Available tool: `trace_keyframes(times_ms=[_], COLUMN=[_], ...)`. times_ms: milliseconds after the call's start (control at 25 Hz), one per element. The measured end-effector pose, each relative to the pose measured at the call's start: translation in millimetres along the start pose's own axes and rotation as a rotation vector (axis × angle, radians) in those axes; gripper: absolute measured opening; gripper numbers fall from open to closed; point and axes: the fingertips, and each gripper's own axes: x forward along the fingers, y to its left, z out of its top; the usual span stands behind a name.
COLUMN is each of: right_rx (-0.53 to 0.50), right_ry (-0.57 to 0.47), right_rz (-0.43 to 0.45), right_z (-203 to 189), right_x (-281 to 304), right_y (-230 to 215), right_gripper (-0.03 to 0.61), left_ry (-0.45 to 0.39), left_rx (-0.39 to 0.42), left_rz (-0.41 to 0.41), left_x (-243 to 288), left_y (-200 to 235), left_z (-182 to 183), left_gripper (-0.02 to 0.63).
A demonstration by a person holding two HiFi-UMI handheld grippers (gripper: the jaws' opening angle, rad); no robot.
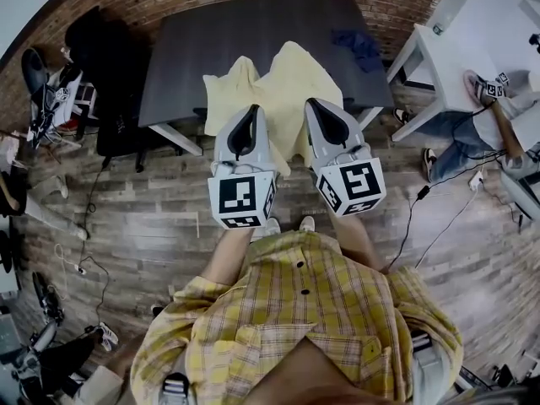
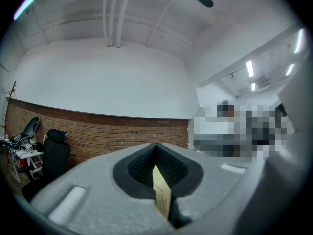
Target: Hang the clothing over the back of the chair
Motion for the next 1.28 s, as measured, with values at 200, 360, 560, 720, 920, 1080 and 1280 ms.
trace_keyframes(times_ms=[200,360,560,720,920,1080,1280], right_rx=[0.002,0.004,0.022,0.033,0.031,0.035,0.04], right_ry=[0.007,0.02,0.025,0.033,0.039,0.046,0.047], right_rz=[0.012,0.017,0.007,0.012,0.011,0.018,0.02], right_z=[-6,-10,-13,-17,-24,-29,-32], right_x=[-1,-5,-11,-12,-17,-18,-18], right_y=[7,10,3,1,5,7,9], right_gripper=[0.002,0.002,0.002,0.002,0.002,0.002,0.002], left_ry=[0.001,-0.008,-0.003,-0.002,0.016,0.02,0.026], left_rx=[-0.003,0.009,0.013,0.014,0.011,0.012,0.009], left_rz=[0.028,0.055,0.066,0.064,0.051,0.044,0.043], left_x=[-5,-12,-15,-15,-18,-19,-20], left_y=[2,1,-5,-7,-10,-14,-13], left_z=[-5,-8,-15,-21,-30,-33,-36], left_gripper=[0.0,0.0,0.0,0.0,0.0,0.0,0.0])
